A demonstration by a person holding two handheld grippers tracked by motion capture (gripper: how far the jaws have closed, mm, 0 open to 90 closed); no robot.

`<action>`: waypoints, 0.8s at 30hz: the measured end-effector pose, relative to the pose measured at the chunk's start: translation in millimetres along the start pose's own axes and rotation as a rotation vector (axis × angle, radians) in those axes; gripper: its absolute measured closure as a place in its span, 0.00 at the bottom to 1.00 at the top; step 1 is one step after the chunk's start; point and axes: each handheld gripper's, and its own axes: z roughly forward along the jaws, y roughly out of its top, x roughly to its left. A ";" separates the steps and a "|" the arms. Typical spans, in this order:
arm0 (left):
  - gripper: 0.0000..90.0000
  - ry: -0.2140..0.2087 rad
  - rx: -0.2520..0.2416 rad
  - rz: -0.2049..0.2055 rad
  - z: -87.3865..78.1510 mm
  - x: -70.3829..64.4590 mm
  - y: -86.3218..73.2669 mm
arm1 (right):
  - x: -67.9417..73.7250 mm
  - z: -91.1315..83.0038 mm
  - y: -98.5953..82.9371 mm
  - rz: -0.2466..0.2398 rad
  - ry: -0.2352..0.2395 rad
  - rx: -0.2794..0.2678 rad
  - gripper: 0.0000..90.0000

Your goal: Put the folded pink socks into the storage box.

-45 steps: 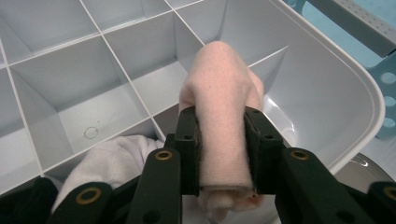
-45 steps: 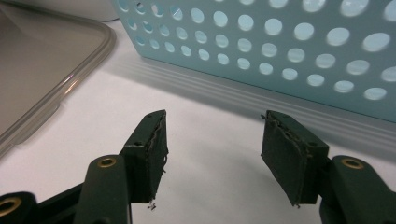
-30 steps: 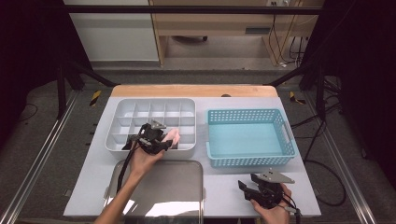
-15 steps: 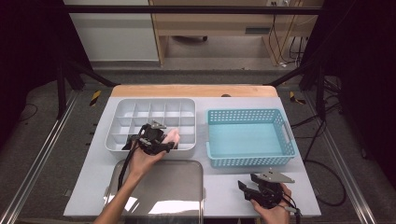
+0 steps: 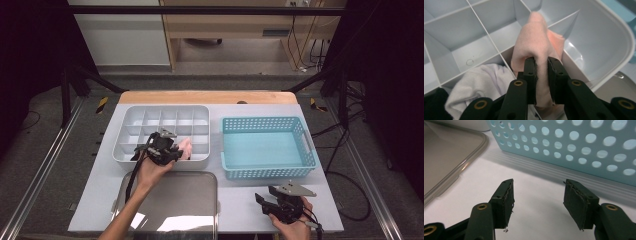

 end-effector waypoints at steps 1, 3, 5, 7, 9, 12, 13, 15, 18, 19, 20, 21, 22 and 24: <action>0.86 0.004 0.020 0.006 2.9 0.0 -0.4 | -0.1 0.2 -0.1 -0.001 0.000 0.001 0.46; 0.88 0.018 0.028 0.020 4.3 -1.2 0.0 | 0.1 0.1 -0.2 -0.003 0.002 0.002 0.46; 0.88 0.021 0.035 0.031 4.7 -1.8 0.4 | 0.6 0.3 -0.1 -0.002 0.004 0.001 0.46; 0.87 0.014 0.034 0.026 4.2 -0.8 0.4 | 1.3 0.8 0.1 0.000 0.006 0.006 0.46; 0.84 0.004 0.030 0.021 2.8 0.8 0.1 | 1.8 1.3 0.0 -0.003 0.009 0.007 0.46; 0.76 -0.003 -0.019 0.018 -2.8 2.9 1.4 | 1.6 0.7 0.4 0.000 0.008 0.005 0.46; 0.75 -0.004 -0.042 0.011 -4.7 3.4 2.3 | 1.4 0.5 0.5 0.000 0.008 0.004 0.46; 0.75 0.001 -0.064 0.007 -5.7 2.6 5.4 | 1.0 0.3 0.7 -0.002 0.006 0.001 0.46; 0.78 0.015 -0.084 0.019 -2.3 -0.4 11.6 | 1.9 0.3 0.9 -0.005 0.006 -0.001 0.46; 0.79 0.028 -0.076 0.029 0.9 -2.1 14.3 | 2.4 0.2 0.9 -0.005 0.008 0.001 0.46; 0.80 0.036 -0.073 0.035 2.8 -2.7 15.1 | 2.5 0.4 0.8 -0.007 0.007 0.002 0.47; 0.80 0.041 -0.064 0.041 4.4 -2.9 15.8 | 2.5 0.5 0.7 -0.008 0.007 0.003 0.47; 0.80 0.046 -0.063 0.040 6.6 -3.4 16.0 | 2.2 0.6 0.6 -0.011 0.007 0.002 0.47; 0.85 0.050 -0.052 0.037 10.2 -3.6 15.4 | 1.9 0.7 0.5 -0.013 0.006 0.002 0.47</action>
